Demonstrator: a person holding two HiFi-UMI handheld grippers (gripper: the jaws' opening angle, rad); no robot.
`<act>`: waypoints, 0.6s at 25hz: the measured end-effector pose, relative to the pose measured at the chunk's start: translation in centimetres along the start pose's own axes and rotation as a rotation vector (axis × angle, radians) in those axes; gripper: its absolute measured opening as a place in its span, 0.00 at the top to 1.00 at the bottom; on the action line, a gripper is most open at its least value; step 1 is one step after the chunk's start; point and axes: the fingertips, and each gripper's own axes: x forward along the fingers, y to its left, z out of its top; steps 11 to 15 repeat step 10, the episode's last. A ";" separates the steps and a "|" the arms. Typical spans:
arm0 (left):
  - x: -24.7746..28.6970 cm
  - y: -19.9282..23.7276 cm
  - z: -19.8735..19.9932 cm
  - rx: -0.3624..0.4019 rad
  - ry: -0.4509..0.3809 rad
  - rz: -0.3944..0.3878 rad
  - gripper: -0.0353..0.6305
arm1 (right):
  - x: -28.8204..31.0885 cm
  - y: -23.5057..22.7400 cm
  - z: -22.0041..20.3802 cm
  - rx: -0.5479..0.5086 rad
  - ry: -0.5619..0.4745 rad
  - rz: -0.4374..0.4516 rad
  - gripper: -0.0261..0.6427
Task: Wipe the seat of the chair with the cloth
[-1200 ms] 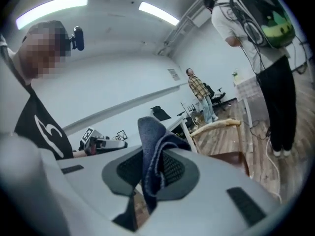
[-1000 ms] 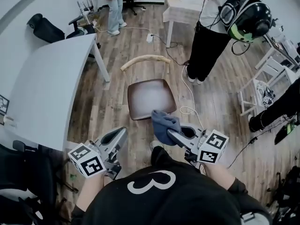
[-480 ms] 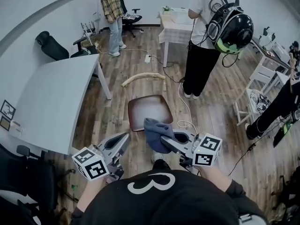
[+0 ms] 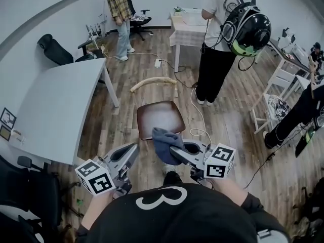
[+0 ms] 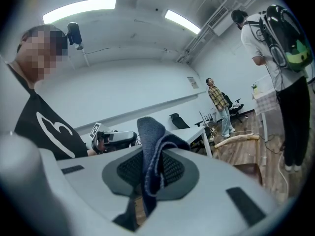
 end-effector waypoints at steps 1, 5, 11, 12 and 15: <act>-0.1 0.1 -0.1 0.000 -0.001 0.001 0.93 | 0.1 0.0 -0.2 0.001 0.001 0.000 0.88; -0.7 -0.3 -0.3 -0.006 -0.008 -0.014 0.93 | 0.0 0.3 -0.2 0.011 -0.001 -0.020 0.88; -1.0 -0.9 -0.3 -0.020 -0.018 -0.031 0.93 | -0.6 0.6 0.0 0.016 -0.015 -0.059 0.88; -1.0 -0.9 -0.3 -0.020 -0.018 -0.031 0.93 | -0.6 0.6 0.0 0.016 -0.015 -0.059 0.88; -1.0 -0.9 -0.3 -0.020 -0.018 -0.031 0.93 | -0.6 0.6 0.0 0.016 -0.015 -0.059 0.88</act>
